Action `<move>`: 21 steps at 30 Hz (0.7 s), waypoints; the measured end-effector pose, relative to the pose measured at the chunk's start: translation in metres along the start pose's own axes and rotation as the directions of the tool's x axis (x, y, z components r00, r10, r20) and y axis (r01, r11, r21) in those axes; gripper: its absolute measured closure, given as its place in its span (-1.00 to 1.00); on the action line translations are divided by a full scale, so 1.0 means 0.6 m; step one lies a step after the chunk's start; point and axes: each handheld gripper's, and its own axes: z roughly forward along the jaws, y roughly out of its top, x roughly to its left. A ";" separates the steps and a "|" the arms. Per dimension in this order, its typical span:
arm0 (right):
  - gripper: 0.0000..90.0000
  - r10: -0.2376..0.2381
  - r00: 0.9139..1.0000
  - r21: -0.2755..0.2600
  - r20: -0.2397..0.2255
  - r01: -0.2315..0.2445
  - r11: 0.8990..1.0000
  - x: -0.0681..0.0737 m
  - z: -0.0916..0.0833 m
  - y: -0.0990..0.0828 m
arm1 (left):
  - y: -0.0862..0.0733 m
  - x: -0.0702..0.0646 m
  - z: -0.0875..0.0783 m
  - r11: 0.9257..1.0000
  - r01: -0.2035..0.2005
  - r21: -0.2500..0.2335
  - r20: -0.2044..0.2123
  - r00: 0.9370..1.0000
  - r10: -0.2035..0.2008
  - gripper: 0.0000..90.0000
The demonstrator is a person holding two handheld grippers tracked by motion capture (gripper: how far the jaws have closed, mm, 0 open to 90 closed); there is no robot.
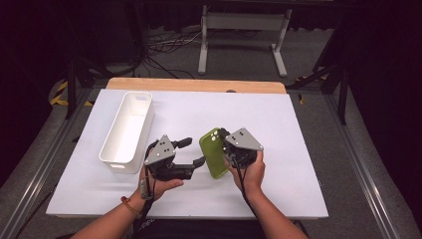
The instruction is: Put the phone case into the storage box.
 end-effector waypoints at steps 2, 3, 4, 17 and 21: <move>0.97 0.003 1.000 -0.023 0.014 -0.002 1.000 0.006 -0.003 -0.002 | -0.001 -0.001 0.004 1.000 0.005 0.003 -0.008 1.000 -0.005 -0.31; 0.97 -0.005 1.000 -0.030 0.019 0.006 1.000 0.009 -0.004 -0.003 | -0.001 -0.002 0.006 1.000 0.010 0.003 -0.005 1.000 -0.010 -0.26; 0.97 -0.012 1.000 -0.040 0.025 0.013 0.999 0.013 -0.004 -0.004 | -0.002 -0.001 0.006 1.000 0.015 0.009 -0.008 1.000 -0.014 -0.17; 0.97 -0.043 0.997 -0.115 0.067 0.050 0.992 0.040 -0.015 -0.007 | -0.013 0.011 -0.002 0.997 0.069 -0.027 0.002 0.998 -0.069 0.69; 0.96 -0.036 0.997 -0.124 0.066 0.044 0.991 0.042 -0.019 -0.008 | -0.011 0.010 -0.004 0.999 0.046 -0.024 -0.022 0.999 -0.047 0.71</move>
